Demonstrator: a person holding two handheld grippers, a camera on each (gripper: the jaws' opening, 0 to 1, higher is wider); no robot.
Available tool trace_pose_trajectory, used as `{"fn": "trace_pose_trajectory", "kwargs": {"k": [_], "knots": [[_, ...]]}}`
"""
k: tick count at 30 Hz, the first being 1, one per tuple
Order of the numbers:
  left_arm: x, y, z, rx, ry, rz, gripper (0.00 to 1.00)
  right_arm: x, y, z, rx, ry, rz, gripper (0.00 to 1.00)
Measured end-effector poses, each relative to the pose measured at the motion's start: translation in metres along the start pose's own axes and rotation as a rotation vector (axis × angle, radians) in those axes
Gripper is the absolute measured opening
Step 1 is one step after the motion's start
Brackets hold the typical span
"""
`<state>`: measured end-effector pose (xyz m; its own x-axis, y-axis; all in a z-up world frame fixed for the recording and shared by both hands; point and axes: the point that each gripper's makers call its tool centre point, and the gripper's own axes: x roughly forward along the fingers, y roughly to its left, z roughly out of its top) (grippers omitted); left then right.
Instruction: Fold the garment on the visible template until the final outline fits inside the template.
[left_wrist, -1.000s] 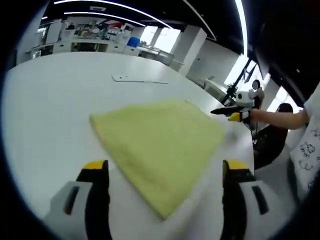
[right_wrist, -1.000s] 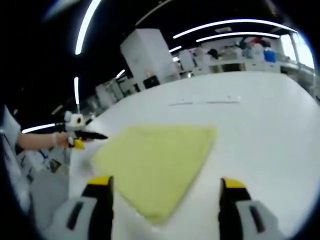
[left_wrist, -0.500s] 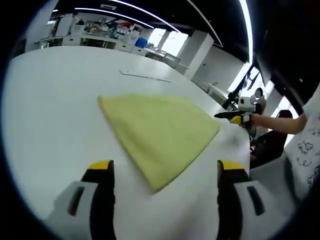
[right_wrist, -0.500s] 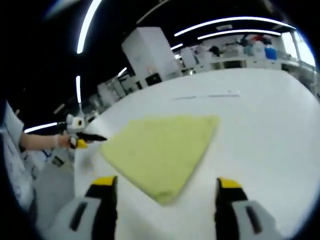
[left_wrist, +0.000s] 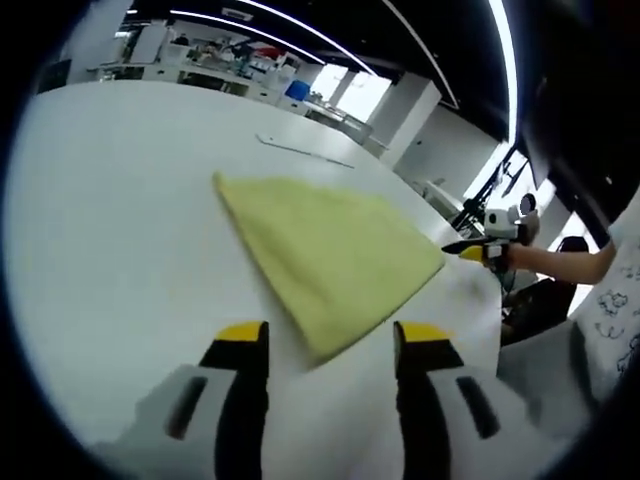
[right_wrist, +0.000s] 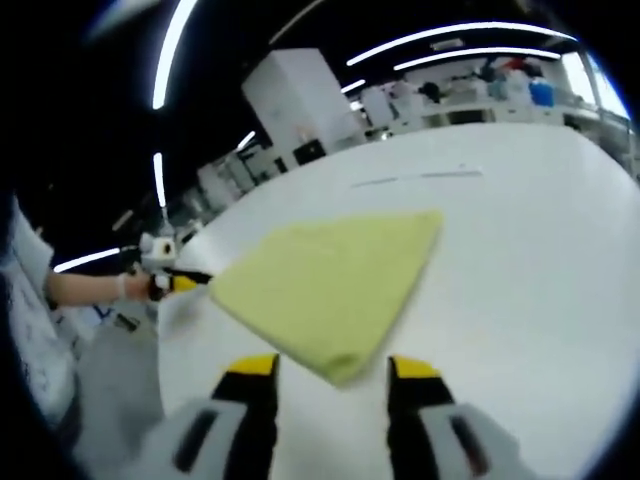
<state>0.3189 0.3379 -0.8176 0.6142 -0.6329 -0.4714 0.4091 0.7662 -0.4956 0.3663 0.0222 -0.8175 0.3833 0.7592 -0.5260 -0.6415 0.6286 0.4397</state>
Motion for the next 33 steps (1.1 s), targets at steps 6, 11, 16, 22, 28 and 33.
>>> {"fn": "trace_pose_trajectory", "kwargs": {"k": [6, 11, 16, 22, 28, 33], "knots": [[-0.001, 0.008, -0.003, -0.028, -0.008, 0.013, 0.33, 0.002, -0.001, -0.01, 0.028, 0.02, 0.012, 0.23], [-0.001, 0.012, -0.006, -0.03, -0.006, 0.005, 0.25, 0.005, -0.004, -0.017, 0.065, 0.025, 0.011, 0.16], [0.0, 0.011, -0.007, -0.033, -0.002, 0.008, 0.19, 0.007, -0.007, -0.015, 0.095, 0.005, 0.014, 0.12], [0.001, 0.009, -0.008, -0.042, 0.0, 0.017, 0.1, 0.01, -0.005, -0.017, 0.123, 0.005, 0.02, 0.05], [0.002, 0.012, -0.012, -0.026, 0.019, 0.032, 0.0, 0.01, -0.005, -0.017, 0.119, 0.003, 0.009, 0.0], [0.0, 0.015, -0.01, -0.034, 0.024, 0.037, 0.0, 0.004, -0.008, -0.015, 0.116, 0.009, 0.007, 0.0]]}}
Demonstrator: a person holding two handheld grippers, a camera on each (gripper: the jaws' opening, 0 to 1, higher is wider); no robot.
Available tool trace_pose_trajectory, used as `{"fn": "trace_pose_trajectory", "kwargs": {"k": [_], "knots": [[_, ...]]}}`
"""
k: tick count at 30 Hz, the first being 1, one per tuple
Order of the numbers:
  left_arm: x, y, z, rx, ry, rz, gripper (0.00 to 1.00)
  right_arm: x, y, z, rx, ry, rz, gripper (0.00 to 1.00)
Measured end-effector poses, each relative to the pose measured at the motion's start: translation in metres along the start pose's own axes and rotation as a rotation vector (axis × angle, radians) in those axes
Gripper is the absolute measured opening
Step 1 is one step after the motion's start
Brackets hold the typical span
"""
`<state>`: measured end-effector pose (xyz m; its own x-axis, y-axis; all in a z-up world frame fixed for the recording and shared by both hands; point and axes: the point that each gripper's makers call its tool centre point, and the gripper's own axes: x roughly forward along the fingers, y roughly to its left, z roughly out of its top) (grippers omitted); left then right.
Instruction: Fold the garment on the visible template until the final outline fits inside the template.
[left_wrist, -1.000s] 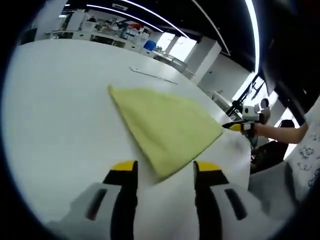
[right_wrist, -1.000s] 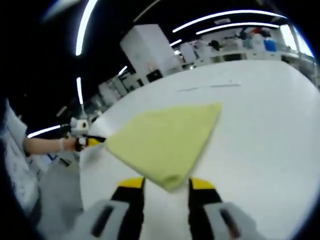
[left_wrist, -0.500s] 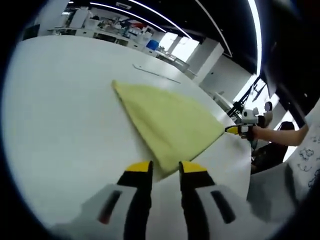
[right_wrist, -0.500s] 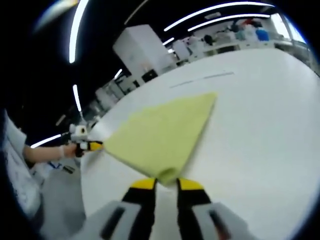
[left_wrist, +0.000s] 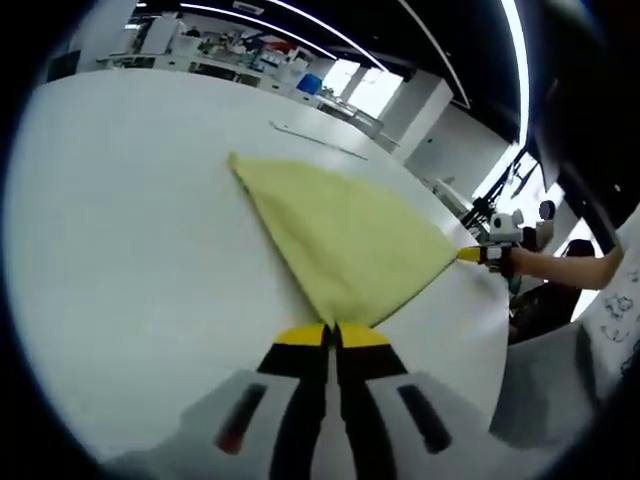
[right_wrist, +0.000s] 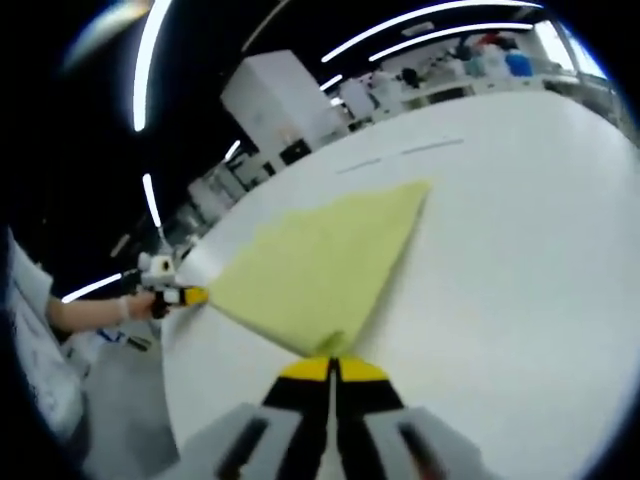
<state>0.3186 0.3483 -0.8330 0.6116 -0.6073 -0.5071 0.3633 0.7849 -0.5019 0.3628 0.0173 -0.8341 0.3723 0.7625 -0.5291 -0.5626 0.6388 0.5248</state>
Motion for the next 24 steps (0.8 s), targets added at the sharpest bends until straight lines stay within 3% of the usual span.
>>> {"fn": "trace_pose_trajectory", "kwargs": {"k": [5, 12, 19, 24], "knots": [[-0.002, -0.001, 0.001, -0.002, 0.0, 0.009, 0.0, -0.013, -0.005, 0.0, -0.016, 0.006, -0.004, 0.0], [-0.007, 0.013, 0.003, -0.002, -0.001, 0.014, 0.0, -0.016, 0.009, -0.014, -0.065, 0.061, 0.025, 0.0], [-0.014, 0.004, -0.004, 0.011, 0.015, 0.009, 0.0, -0.022, 0.023, -0.031, -0.068, 0.083, 0.038, 0.0], [-0.019, -0.004, -0.013, 0.035, 0.038, -0.007, 0.0, -0.03, 0.021, -0.039, -0.057, 0.089, 0.035, 0.0]]}}
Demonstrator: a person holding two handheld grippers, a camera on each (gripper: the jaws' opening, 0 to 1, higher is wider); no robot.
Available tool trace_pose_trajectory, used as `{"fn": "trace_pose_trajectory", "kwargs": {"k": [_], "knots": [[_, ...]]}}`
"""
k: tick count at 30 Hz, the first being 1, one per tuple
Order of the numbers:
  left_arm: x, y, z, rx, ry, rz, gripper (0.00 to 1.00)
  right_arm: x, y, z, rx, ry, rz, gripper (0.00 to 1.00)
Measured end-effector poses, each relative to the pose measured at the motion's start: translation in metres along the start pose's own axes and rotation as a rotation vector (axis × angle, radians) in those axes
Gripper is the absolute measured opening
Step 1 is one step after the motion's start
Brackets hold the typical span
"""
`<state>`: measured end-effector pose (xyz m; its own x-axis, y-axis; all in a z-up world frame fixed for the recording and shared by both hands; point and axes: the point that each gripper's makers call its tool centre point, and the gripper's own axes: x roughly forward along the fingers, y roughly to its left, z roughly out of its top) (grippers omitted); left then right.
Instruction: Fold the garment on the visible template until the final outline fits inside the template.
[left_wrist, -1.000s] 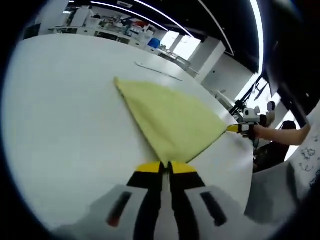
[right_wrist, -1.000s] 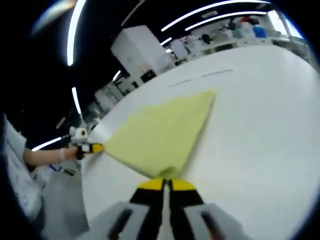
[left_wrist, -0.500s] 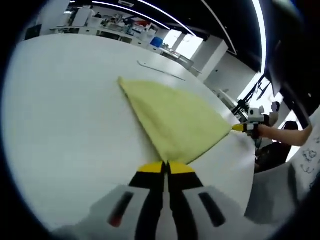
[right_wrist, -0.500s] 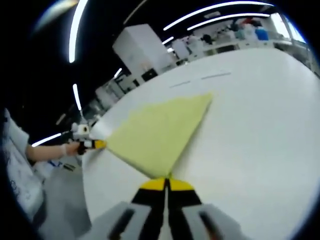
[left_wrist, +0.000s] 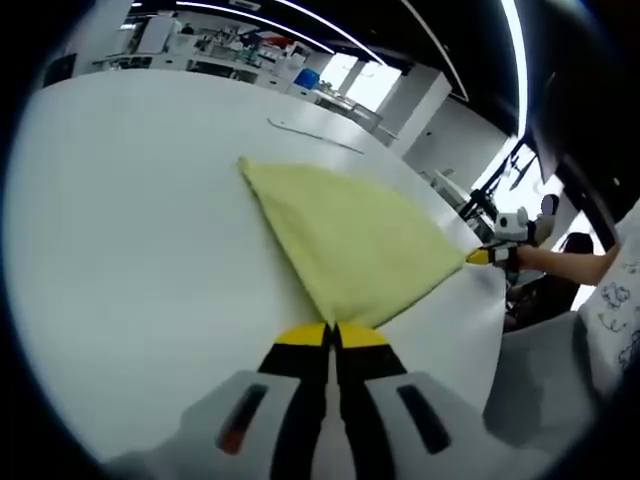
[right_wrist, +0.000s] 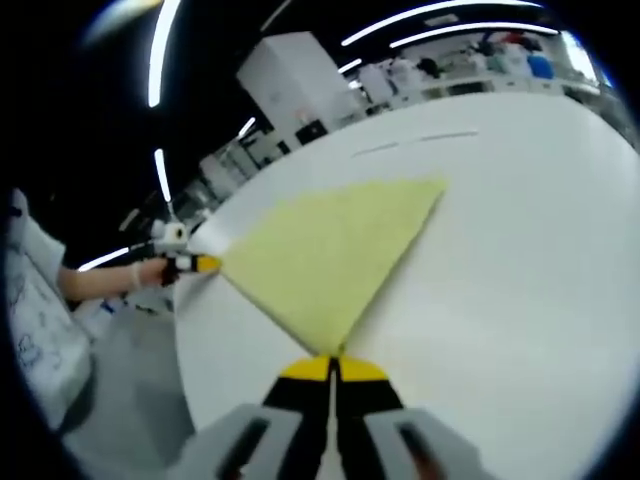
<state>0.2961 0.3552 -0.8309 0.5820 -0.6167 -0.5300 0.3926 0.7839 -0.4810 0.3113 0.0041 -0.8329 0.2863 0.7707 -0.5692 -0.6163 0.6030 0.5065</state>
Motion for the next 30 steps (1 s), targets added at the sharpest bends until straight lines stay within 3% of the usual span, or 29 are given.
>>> {"fn": "trace_pose_trajectory", "kwargs": {"k": [4, 10, 22, 26, 30], "knots": [[-0.003, -0.006, -0.006, 0.009, 0.011, -0.012, 0.0, -0.005, -0.001, -0.006, 0.005, 0.002, -0.004, 0.0], [-0.003, 0.0, -0.01, 0.009, 0.006, -0.011, 0.0, -0.004, 0.006, -0.012, 0.014, 0.008, -0.01, 0.0], [-0.007, 0.0, -0.008, 0.018, -0.034, -0.006, 0.02, -0.01, 0.009, -0.009, 0.018, -0.006, -0.02, 0.02], [-0.016, -0.002, -0.002, 0.01, -0.077, 0.008, 0.15, -0.02, 0.012, -0.001, -0.002, -0.048, -0.04, 0.2], [-0.026, -0.003, 0.007, 0.025, -0.12, 0.03, 0.38, -0.03, 0.01, 0.011, -0.055, -0.098, -0.099, 0.53]]}}
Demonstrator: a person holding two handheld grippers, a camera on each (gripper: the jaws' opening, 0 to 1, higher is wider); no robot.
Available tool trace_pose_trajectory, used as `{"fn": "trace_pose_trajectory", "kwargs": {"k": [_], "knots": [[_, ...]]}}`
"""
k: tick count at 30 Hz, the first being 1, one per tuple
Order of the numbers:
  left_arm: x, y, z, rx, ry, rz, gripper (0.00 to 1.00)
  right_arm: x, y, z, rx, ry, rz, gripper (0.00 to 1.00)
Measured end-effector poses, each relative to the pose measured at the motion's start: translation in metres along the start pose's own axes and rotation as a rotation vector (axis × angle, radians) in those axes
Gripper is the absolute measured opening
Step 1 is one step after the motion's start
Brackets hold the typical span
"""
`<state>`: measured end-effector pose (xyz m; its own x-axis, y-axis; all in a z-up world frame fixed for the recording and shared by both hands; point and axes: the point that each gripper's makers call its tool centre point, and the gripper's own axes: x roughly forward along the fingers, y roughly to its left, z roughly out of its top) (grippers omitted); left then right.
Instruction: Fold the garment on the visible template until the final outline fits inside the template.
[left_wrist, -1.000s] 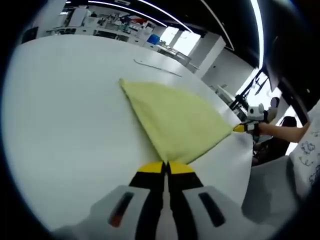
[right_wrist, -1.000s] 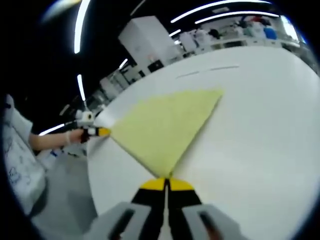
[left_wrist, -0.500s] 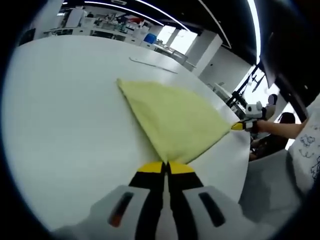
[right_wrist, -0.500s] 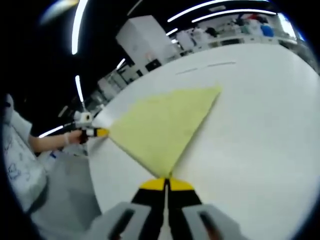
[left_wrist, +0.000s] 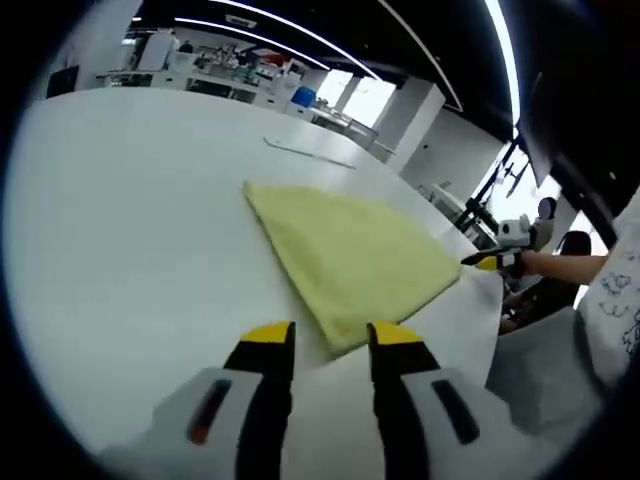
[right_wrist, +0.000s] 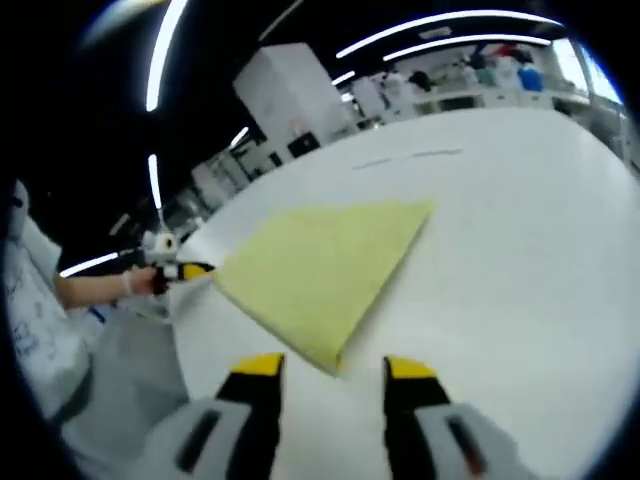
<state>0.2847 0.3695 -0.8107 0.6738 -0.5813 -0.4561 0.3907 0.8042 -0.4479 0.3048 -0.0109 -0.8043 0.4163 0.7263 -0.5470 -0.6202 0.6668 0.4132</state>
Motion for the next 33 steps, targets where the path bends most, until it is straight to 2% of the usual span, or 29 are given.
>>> {"fn": "trace_pose_trajectory", "kwargs": {"k": [1, 4, 6, 8, 10, 11, 12, 16, 19, 25, 31, 33], "knots": [[-0.001, 0.0, 0.001, 0.005, -0.003, 0.005, 0.45, -0.002, -0.001, 0.002, -0.004, -0.007, -0.01, 0.61], [-0.007, -0.002, 0.004, 0.026, -0.023, 0.026, 0.65, -0.008, -0.003, 0.008, -0.018, -0.038, -0.032, 0.72], [-0.01, -0.004, 0.004, 0.024, -0.028, 0.032, 0.74, -0.011, -0.003, 0.011, -0.025, -0.058, -0.039, 0.78], [-0.012, -0.015, 0.005, 0.045, -0.038, 0.037, 0.82, -0.014, -0.004, 0.013, -0.033, -0.075, -0.055, 0.84], [-0.011, -0.012, 0.005, 0.051, -0.035, 0.059, 0.91, -0.016, -0.003, 0.014, -0.036, -0.084, -0.068, 0.93], [-0.013, -0.011, 0.009, 0.067, -0.054, 0.085, 0.97, -0.016, -0.003, 0.015, -0.038, -0.089, -0.083, 1.0], [-0.017, -0.013, 0.01, 0.074, -0.055, 0.099, 0.97, -0.018, -0.002, 0.013, -0.046, -0.08, -0.1, 0.99], [-0.026, -0.031, 0.013, 0.066, -0.08, 0.087, 0.99, -0.016, 0.002, 0.011, -0.05, -0.092, -0.101, 1.0], [-0.026, -0.03, 0.01, 0.122, -0.066, 0.105, 0.99, -0.017, 0.008, 0.01, -0.05, -0.104, -0.099, 0.99], [-0.036, -0.032, 0.012, 0.155, -0.086, 0.127, 0.99, -0.021, 0.028, 0.021, -0.063, -0.157, -0.084, 0.99], [-0.039, -0.03, 0.014, 0.13, -0.107, 0.125, 0.98, -0.026, 0.04, 0.024, -0.076, -0.179, -0.082, 0.99], [-0.036, -0.032, 0.011, 0.128, -0.095, 0.122, 0.97, -0.027, 0.041, 0.026, -0.073, -0.19, -0.079, 0.99]]}}
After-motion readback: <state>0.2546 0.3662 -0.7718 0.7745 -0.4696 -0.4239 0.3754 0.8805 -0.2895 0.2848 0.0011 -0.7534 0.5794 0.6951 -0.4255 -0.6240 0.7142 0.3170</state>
